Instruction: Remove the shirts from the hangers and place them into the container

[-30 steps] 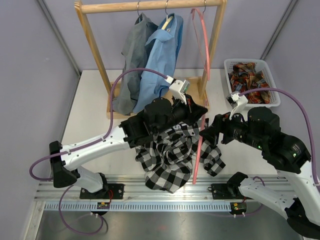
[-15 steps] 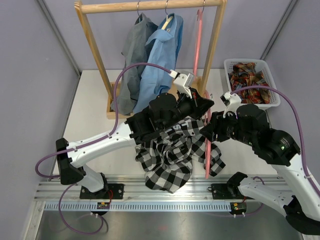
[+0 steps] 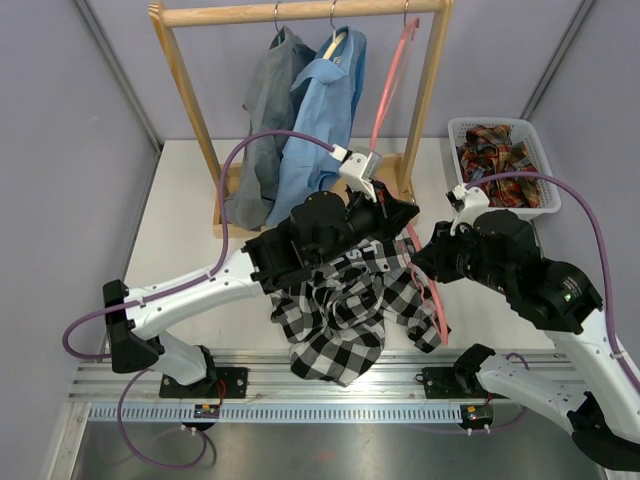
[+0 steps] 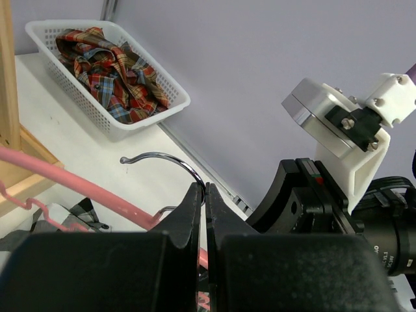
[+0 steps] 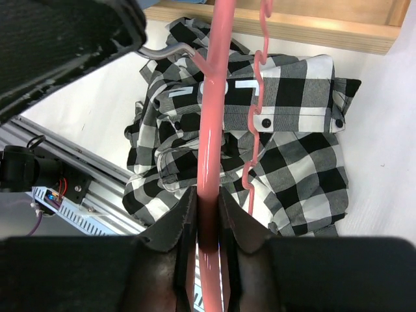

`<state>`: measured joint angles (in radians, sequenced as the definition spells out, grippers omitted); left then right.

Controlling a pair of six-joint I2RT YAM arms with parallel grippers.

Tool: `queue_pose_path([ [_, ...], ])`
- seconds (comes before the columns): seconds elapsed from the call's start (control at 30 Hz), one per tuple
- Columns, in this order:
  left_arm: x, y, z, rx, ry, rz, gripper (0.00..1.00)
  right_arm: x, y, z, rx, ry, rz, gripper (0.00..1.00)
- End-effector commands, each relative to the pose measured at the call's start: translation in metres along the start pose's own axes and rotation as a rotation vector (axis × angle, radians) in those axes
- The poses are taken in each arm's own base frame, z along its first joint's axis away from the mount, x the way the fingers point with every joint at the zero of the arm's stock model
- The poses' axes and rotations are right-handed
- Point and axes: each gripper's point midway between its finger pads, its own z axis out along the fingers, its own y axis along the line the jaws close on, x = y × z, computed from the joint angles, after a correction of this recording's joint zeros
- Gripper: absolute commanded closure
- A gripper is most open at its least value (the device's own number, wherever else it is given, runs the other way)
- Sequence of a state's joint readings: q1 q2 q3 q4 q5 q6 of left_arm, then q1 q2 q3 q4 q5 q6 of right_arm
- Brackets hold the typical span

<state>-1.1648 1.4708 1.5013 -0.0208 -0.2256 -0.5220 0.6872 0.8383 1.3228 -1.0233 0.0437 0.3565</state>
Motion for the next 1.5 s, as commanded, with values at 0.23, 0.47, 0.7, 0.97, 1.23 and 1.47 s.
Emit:
queue_pose_path([
  [0.23, -0.031, -0.005, -0.018, 0.012, -0.086, 0.020, 1.00, -0.006, -0.006, -0.005, 0.033, -0.040, -0.017, 1.00],
  [0.47, -0.015, 0.005, -0.021, -0.001, -0.059, 0.035, 0.29, -0.005, -0.005, -0.005, 0.020, -0.044, -0.024, 1.00],
  [0.7, -0.017, 0.008, -0.028, -0.007, -0.071, 0.036, 0.01, -0.006, -0.005, -0.007, 0.015, -0.055, -0.021, 1.00],
  [0.97, -0.039, 0.010, -0.087, 0.002, -0.129, 0.031, 0.01, -0.015, -0.002, -0.010, 0.002, -0.105, -0.021, 1.00],
  [1.23, -0.035, 0.051, -0.185, -0.046, -0.179, -0.046, 0.01, -0.059, 0.010, -0.008, -0.012, -0.217, -0.042, 1.00],
  [1.47, -0.029, 0.068, -0.217, -0.076, -0.175, -0.071, 0.01, -0.089, 0.036, 0.002, -0.095, -0.256, -0.056, 1.00],
])
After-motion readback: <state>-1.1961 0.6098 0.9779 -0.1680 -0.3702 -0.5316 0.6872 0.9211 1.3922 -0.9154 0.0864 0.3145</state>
